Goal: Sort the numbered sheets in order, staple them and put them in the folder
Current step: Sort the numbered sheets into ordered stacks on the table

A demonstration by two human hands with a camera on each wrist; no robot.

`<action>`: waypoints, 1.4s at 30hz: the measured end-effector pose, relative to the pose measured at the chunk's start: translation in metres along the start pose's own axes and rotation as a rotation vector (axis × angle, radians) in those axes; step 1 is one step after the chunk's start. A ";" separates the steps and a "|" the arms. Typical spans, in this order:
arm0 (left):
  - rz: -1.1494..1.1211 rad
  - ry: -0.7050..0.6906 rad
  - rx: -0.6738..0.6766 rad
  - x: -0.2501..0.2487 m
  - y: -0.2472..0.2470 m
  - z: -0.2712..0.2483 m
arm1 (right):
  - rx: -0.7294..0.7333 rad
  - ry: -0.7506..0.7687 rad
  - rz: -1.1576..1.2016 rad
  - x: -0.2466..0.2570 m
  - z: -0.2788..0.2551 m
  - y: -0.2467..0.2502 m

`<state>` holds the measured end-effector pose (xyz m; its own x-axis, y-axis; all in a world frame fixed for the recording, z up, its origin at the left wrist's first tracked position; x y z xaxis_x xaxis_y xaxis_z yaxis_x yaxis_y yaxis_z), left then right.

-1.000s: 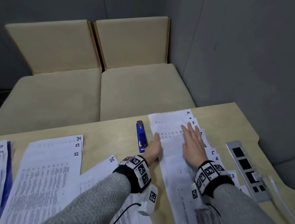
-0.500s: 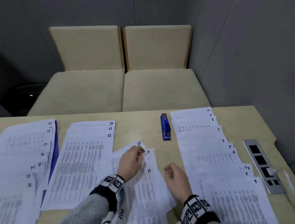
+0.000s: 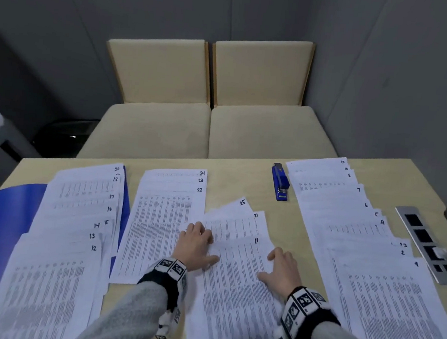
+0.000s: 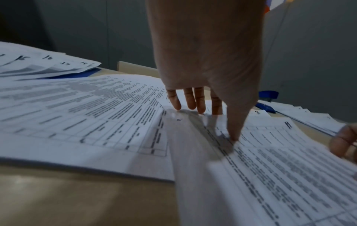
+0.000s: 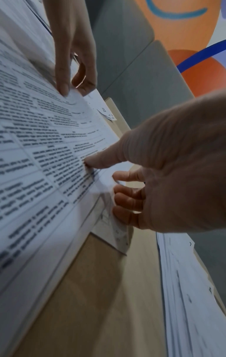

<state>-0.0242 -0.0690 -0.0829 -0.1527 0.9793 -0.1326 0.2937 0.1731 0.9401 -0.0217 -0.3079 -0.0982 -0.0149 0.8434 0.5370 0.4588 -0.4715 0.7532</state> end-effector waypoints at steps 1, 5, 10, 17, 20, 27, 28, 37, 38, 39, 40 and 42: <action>-0.013 -0.003 0.005 0.000 0.000 -0.002 | 0.007 -0.007 -0.003 0.000 0.000 0.000; -0.128 -0.042 -0.008 -0.002 0.005 -0.003 | -0.074 -0.027 0.139 0.003 0.004 0.005; -0.164 -0.087 -0.079 -0.004 0.015 -0.002 | -0.143 -0.012 0.227 0.007 0.024 0.011; -0.386 0.174 -0.261 0.035 0.026 -0.002 | -0.069 -0.017 0.284 0.010 0.024 0.000; -0.271 0.241 -0.130 0.055 0.013 0.005 | -0.045 -0.012 0.330 0.004 0.025 -0.001; -0.124 0.165 -0.022 0.052 0.005 0.016 | 0.005 0.013 0.271 0.009 0.019 0.002; -0.127 0.166 -0.025 0.051 0.005 0.017 | 0.000 0.018 0.268 0.008 0.020 0.001; -0.299 0.236 -0.197 0.053 0.023 0.013 | -0.065 -0.031 0.393 0.001 0.016 0.008; -0.436 0.271 -0.242 0.058 0.026 0.007 | -0.095 -0.049 0.448 -0.002 0.017 0.010; -0.588 0.307 -0.252 0.061 0.028 0.000 | -0.112 -0.074 0.526 -0.004 0.018 0.011; -0.737 0.343 -0.199 0.064 0.024 -0.006 | -0.133 -0.094 0.616 -0.004 0.019 0.012; -1.024 0.357 0.078 0.054 0.014 -0.021 | -0.160 -0.111 0.735 0.005 0.020 0.014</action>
<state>-0.0479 -0.0161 -0.0703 -0.6207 0.2822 -0.7315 -0.0718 0.9086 0.4114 0.0025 -0.3055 -0.0923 0.3377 0.3144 0.8872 0.1811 -0.9466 0.2666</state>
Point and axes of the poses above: each hand's wrist, its own z-axis towards the middle knuckle, its own y-axis out of the back of the hand, x = y × z, the point moved 6 cm from there along z, towards the middle knuckle, and after that the axes turned 10 degrees about y, right-handed, at the moved point
